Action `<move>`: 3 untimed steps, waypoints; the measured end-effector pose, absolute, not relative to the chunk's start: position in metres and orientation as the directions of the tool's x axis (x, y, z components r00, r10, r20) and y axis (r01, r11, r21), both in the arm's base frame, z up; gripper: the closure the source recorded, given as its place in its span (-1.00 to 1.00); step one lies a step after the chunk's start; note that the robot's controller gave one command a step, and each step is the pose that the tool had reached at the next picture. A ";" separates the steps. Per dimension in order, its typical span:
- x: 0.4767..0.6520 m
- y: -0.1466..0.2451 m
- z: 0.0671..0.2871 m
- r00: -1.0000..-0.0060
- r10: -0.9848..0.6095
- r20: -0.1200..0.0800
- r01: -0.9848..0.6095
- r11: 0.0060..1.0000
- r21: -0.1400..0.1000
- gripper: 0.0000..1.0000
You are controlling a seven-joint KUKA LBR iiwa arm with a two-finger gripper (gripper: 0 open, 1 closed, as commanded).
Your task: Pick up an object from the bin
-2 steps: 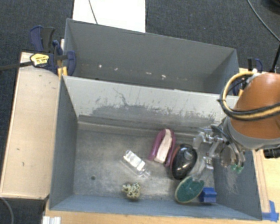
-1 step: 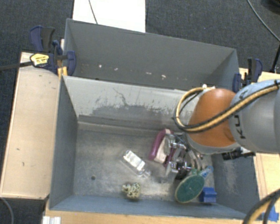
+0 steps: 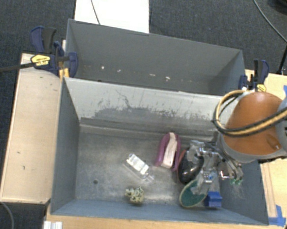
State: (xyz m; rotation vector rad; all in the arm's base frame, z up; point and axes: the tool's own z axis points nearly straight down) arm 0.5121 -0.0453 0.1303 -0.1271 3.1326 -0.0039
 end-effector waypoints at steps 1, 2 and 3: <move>0.527 -0.030 0.072 -1.000 -0.008 -0.013 -0.008 1.000 0.003 -1.00; 0.524 -0.032 0.071 -1.000 -0.010 -0.006 -0.010 1.000 0.000 1.00; 0.524 -0.031 0.071 -1.000 -0.012 -0.006 -0.012 1.000 0.000 -1.00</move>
Offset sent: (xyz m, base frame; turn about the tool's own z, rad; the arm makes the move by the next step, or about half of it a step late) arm 0.0104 0.0137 -0.0603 0.0741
